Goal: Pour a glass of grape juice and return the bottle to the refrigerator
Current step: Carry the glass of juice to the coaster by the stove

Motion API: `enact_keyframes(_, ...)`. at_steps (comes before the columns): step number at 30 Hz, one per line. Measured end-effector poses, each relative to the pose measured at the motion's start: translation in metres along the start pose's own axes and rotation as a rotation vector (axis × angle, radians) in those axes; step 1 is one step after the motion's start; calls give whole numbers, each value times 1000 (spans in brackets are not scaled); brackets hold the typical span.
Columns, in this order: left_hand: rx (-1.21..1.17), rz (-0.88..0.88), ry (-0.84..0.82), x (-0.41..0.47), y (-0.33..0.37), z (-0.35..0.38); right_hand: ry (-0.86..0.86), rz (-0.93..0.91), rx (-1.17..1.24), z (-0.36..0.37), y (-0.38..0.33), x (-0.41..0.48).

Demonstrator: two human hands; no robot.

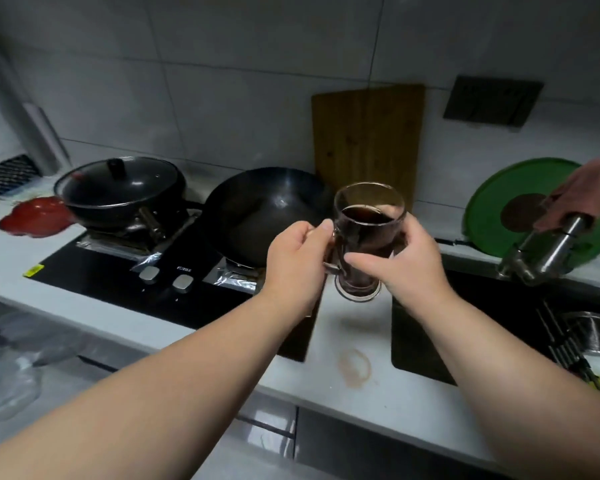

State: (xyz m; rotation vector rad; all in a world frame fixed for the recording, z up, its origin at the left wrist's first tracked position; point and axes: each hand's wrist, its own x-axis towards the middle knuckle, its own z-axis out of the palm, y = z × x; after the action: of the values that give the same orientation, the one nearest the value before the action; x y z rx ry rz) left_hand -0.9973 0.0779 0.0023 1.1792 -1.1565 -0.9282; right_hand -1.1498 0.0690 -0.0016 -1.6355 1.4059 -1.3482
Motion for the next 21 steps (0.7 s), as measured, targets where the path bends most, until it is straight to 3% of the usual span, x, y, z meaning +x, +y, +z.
enact_keyframes(10, 80, 117, 139, 39, 72, -158, -67, -135, 127, 130, -120, 15)
enact_keyframes(16, 140, 79, 214, 53, 66, -308, -129, -146, 183, 276, -165, 2)
enact_keyframes(21, 333, 67, 248, 71, 44, -446, -190, -131, 259, 408, -193, -15)
